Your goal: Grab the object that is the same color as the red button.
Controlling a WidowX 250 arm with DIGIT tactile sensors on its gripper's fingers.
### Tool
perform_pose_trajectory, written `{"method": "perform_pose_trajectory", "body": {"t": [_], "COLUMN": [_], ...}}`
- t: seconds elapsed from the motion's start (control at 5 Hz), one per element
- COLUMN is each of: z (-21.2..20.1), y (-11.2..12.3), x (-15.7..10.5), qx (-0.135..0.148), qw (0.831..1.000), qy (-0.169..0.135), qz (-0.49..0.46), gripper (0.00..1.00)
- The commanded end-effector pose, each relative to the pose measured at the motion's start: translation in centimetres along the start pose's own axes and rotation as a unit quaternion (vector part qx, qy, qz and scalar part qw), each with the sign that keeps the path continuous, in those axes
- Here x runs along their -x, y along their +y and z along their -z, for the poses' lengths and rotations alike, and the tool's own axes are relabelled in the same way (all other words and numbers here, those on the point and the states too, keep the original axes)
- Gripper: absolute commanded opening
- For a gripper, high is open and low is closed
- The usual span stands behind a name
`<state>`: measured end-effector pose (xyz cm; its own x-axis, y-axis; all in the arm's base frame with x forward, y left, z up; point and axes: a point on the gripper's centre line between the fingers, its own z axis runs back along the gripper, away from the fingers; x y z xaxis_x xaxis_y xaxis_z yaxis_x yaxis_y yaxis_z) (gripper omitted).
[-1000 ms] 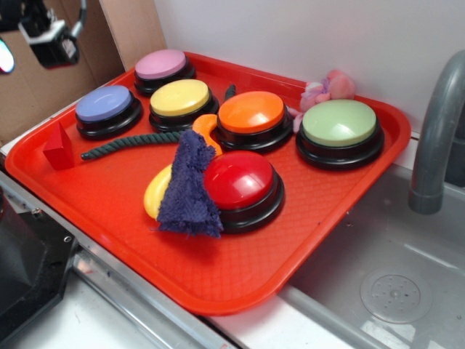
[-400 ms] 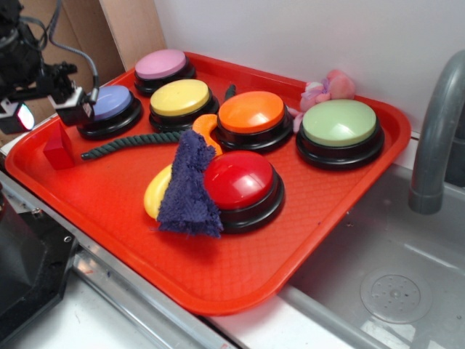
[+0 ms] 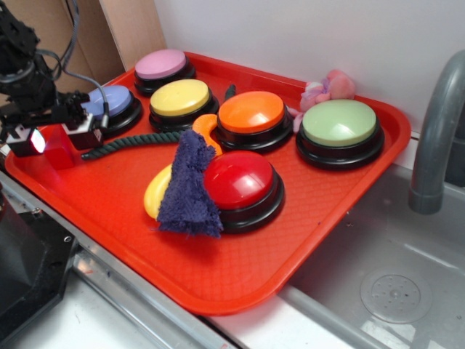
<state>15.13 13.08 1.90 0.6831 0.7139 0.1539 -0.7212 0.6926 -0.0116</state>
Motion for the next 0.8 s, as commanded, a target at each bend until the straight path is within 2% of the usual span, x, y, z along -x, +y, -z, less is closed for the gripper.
{"method": "perform_pose_trajectory", "body": {"t": [0.0,0.4,0.6], "z": [-0.3,-3.1,-6.5], "y": [0.0,-1.0,-2.7], "x": [-0.1,-0.2,-0.2], "qx": [0.014,0.024,0.030], "qw": [1.000,0.999,0.995], "qy": [-0.003,-0.032,-0.033], "qz": [0.012,0.029,0.086], "gripper": [0.00,0.00,0.00]}}
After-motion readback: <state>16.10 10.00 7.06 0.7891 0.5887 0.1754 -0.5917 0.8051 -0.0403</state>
